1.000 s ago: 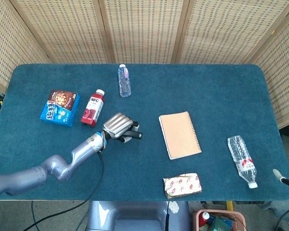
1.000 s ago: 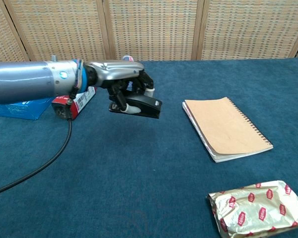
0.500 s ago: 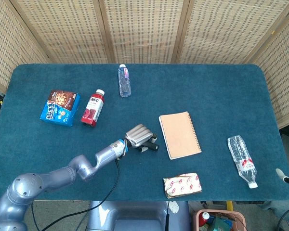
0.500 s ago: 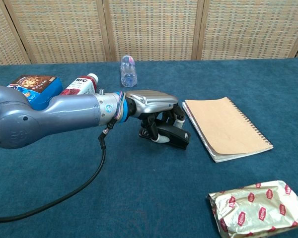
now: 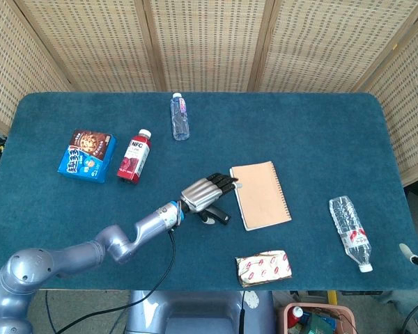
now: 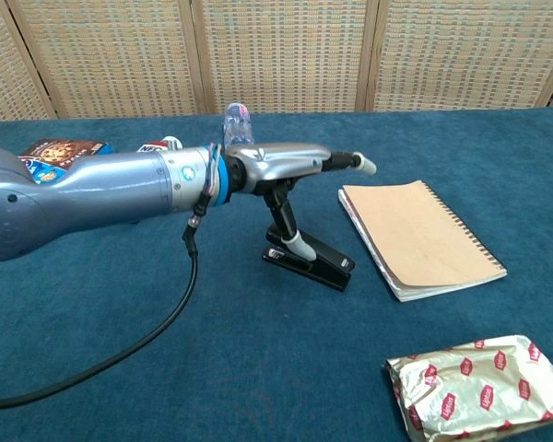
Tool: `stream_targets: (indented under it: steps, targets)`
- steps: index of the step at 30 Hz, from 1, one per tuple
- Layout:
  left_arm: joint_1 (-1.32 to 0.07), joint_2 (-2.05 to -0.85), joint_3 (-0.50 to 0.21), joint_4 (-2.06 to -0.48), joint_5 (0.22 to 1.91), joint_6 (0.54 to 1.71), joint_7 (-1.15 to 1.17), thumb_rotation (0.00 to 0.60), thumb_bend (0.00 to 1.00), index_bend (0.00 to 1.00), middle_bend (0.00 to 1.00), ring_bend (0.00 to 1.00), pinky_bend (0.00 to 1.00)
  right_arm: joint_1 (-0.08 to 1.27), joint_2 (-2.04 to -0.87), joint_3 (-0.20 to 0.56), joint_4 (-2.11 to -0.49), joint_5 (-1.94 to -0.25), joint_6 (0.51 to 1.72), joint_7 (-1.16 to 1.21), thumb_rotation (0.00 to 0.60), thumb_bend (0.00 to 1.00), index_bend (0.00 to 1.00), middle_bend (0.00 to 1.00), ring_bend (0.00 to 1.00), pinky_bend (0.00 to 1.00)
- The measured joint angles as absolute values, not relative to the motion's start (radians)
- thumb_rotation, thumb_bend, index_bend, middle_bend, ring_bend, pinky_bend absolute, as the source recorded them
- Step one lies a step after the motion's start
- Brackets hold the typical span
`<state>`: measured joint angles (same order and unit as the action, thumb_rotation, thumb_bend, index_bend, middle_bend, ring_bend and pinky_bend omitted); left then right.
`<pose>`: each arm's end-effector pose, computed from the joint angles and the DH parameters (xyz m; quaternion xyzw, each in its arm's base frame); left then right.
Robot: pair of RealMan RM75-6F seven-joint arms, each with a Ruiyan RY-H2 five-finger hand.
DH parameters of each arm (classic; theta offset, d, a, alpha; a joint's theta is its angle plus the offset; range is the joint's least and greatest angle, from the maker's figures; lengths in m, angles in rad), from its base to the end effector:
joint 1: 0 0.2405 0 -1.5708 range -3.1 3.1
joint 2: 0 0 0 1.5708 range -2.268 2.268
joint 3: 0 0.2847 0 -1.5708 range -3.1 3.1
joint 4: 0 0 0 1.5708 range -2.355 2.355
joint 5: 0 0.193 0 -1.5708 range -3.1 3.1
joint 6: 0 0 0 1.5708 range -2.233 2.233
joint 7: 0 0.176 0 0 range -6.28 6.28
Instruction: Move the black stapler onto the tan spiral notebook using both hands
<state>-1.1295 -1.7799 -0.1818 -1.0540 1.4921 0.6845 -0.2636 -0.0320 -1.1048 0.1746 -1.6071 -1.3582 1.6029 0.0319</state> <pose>-0.0225 0.4226 -0.1057 -0.8339 -0.3245 -0.3989 0.2005 -0.3577 -0.1907 0.2428 0.4739 -0.3759 0.4041 0.6862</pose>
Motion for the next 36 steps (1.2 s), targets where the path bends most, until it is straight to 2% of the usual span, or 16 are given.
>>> stream_targets:
  steps: [9,14,18,24,28,32,36]
  targets:
    - [-1.038,-1.565,-0.203,-1.234,1.479,0.833,-0.202,0.600,0.00,0.00,0.00,0.00,0.00,-0.033,-1.106,0.164,-1.622,-1.379,1.608,0.017,0.600,0.00,0.00,0.00,0.00,0.00]
    - [-0.925,-1.408,-0.204,-1.360,1.398,0.915,-0.075,0.600,0.00,0.00,0.00,0.00,0.00,-0.027,-1.110,0.158,-1.629,-1.389,1.601,0.004,0.600,0.00,0.00,0.00,0.00,0.00]
    - [-0.791,-1.295,-0.200,-1.489,1.298,1.052,0.051,0.600,0.00,0.00,0.00,0.00,0.00,-0.011,-1.113,0.149,-1.640,-1.398,1.568,-0.011,0.600,0.00,0.00,0.00,0.00,0.00]
    - [-0.593,-1.173,-0.166,-1.669,1.179,1.257,0.190,0.600,0.00,0.00,0.00,0.00,0.00,0.063,-1.100,0.130,-1.679,-1.450,1.447,-0.032,0.600,0.00,0.00,0.00,0.00,0.00]
    - [-0.484,-1.130,-0.126,-1.731,1.140,1.358,0.231,0.600,0.02,0.00,0.00,0.00,0.00,0.144,-1.077,0.127,-1.735,-1.498,1.338,-0.039,0.600,0.00,0.00,0.00,0.00,0.00]
    - [-0.407,-1.122,-0.096,-1.740,1.132,1.424,0.224,0.600,0.03,0.00,0.00,0.00,0.00,0.235,-1.057,0.136,-1.786,-1.515,1.213,-0.031,0.600,0.00,0.00,0.00,0.00,0.00]
    - [-0.375,-1.143,-0.082,-1.695,1.145,1.433,0.185,0.600,0.03,0.00,0.00,0.00,0.00,0.354,-1.067,0.165,-1.813,-1.496,1.065,-0.041,0.600,0.00,0.00,0.00,0.00,0.00]
